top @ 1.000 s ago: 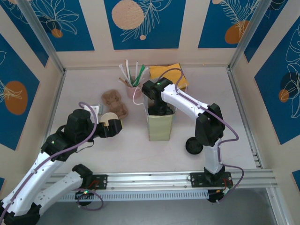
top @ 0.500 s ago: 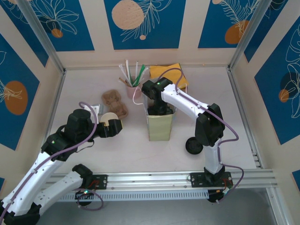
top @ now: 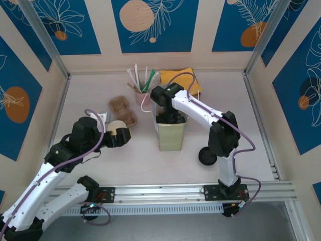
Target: Pack the takeout coffee
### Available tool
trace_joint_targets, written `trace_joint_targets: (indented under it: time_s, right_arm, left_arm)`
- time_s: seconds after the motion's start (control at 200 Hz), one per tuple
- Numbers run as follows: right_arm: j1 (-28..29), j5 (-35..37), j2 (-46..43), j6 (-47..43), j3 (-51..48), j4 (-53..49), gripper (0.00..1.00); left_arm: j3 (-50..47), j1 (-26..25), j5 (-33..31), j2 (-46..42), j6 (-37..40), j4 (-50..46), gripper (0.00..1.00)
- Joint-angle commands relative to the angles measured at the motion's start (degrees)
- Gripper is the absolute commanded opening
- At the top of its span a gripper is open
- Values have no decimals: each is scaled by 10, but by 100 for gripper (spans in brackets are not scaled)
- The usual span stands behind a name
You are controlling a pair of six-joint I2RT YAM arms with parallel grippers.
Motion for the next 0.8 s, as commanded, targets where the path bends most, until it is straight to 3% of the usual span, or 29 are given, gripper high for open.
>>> trace_joint_targets:
  time_s: [0.0,0.795]
  right_arm:
    - [5,4,9,11,15,-20,88]
    - [6,7,3,14,17,-23,91]
  left_arm:
    - [-5,-5,6,-3,-4,15,100]
    - [-6,-5,7,-4,-7,16,100]
